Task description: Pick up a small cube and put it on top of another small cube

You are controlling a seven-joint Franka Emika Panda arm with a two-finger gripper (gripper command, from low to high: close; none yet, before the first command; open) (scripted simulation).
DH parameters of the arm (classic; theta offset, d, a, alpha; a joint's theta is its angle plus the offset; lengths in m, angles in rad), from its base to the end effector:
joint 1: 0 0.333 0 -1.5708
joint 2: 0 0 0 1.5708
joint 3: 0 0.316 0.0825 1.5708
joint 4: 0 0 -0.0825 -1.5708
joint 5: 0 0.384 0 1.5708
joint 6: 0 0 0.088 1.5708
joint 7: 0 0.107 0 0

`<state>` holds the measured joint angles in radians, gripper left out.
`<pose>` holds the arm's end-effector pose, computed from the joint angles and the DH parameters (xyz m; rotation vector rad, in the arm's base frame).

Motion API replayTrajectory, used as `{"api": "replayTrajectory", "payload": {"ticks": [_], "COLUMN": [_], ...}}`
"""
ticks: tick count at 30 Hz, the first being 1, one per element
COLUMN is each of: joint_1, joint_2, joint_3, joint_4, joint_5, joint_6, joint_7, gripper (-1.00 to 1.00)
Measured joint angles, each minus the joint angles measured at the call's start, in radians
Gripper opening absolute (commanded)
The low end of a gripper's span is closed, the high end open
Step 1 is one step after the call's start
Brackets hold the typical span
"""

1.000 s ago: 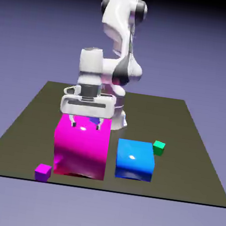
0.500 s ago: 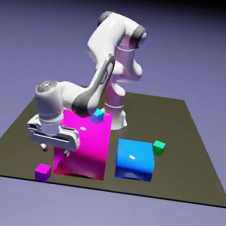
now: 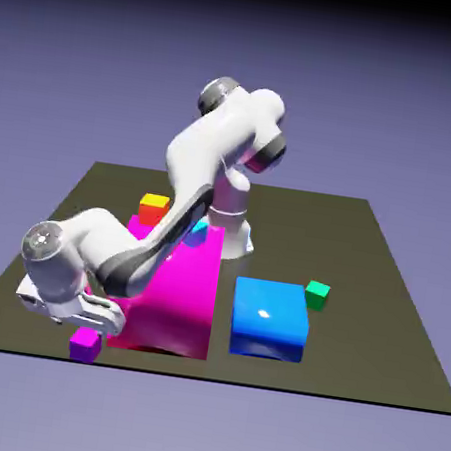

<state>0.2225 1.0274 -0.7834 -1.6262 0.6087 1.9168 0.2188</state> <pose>0.5697 -0.2658 0.1146 2.6007 -1.4169 -0.6076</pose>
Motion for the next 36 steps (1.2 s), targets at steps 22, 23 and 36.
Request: {"api": "replayTrajectory", "payload": {"ticks": [22, 23, 36], "joint_1": [-0.242, -0.259, -0.435], "joint_2": [-0.469, -0.502, -0.951], "joint_3": [0.570, 0.606, 0.842], "joint_4": [-0.175, -0.195, -0.443], "joint_5": [-0.052, -0.058, -0.250], "joint_6": [-0.116, -0.118, -0.200], "joint_7": [0.047, 0.055, 0.273], "gripper": [-1.00, -1.00, -1.00]}}
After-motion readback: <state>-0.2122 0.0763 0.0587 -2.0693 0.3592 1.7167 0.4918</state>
